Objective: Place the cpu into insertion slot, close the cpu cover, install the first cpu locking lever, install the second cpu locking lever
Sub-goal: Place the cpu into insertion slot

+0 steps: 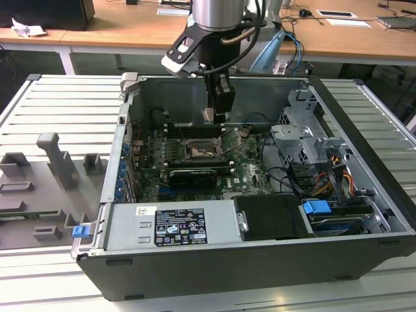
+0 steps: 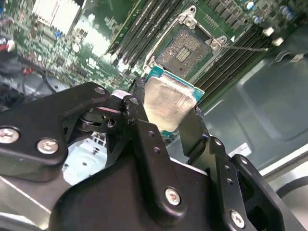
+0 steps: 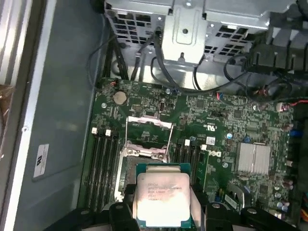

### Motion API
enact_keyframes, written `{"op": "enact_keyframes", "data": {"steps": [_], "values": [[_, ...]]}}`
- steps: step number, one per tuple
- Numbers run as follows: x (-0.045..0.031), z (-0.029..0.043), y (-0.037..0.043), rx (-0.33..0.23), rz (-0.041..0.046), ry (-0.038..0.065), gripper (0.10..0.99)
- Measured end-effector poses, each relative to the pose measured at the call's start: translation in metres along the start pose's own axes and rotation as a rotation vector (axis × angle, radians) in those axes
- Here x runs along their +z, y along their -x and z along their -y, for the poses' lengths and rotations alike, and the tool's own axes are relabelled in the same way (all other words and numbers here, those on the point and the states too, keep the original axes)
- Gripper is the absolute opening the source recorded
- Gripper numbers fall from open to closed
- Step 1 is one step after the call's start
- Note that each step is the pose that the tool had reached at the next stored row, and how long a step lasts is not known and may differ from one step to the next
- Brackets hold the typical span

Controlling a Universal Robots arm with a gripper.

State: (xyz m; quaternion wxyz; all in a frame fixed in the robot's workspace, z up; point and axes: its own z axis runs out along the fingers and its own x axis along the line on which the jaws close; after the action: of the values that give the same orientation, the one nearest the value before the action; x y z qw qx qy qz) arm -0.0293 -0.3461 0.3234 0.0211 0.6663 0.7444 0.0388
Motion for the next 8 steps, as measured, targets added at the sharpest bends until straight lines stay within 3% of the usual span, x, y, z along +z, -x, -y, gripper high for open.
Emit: {"op": "enact_keyframes", "data": {"steps": [2,8], "values": [[0.0074,0.0008,-0.0001,0.056,0.0052,-0.001,0.525],[0.021,0.0142,-0.006,0.065,0.0063,-0.001,0.525]]}}
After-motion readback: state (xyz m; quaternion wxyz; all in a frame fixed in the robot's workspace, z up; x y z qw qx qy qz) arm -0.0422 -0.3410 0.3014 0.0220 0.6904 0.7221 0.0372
